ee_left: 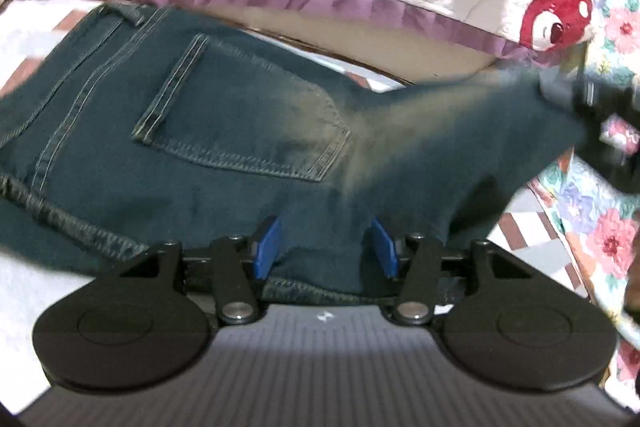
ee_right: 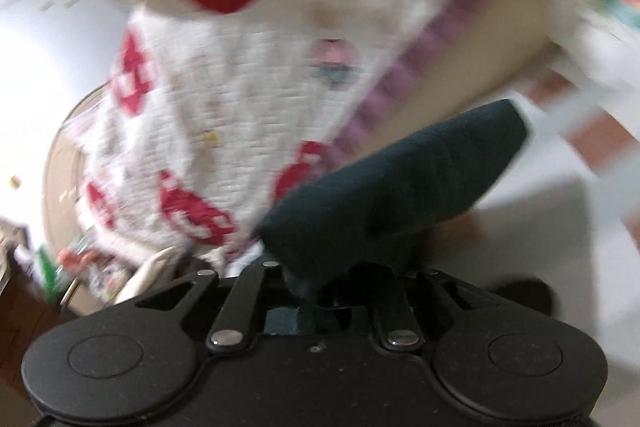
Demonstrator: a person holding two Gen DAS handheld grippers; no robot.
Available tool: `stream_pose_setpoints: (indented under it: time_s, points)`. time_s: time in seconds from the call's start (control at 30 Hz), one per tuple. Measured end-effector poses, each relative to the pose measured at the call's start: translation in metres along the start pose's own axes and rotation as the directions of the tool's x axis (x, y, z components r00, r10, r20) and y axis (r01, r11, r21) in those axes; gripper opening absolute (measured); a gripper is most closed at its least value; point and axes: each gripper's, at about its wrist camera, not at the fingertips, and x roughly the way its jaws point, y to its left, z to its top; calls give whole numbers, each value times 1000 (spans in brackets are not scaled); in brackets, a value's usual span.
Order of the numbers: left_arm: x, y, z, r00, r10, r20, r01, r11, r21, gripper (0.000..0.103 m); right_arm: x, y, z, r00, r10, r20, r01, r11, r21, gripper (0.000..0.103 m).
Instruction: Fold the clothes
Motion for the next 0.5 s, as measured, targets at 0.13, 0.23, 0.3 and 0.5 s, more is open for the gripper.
stream_pose_setpoints:
  time_s: [0.13,0.23,0.3,0.5]
  points:
    - [-6,22,1,1000,0,-10,-2,992,-125,48,43,50,-9,997,3,-74,-15,986,-166,17]
    - [-37,49,10,992,22,120,5,976,-216,48,75,87,-15,992,-3,-129,-35,957,-286,17]
    - [-58,75,14,979,54,197,6,957,-289,49,96,112,-20,986,-10,-165,-51,930,-364,17]
    - [-75,158,-8,966,142,215,-13,860,-510,48,166,143,-51,952,-70,-298,-87,871,-483,16]
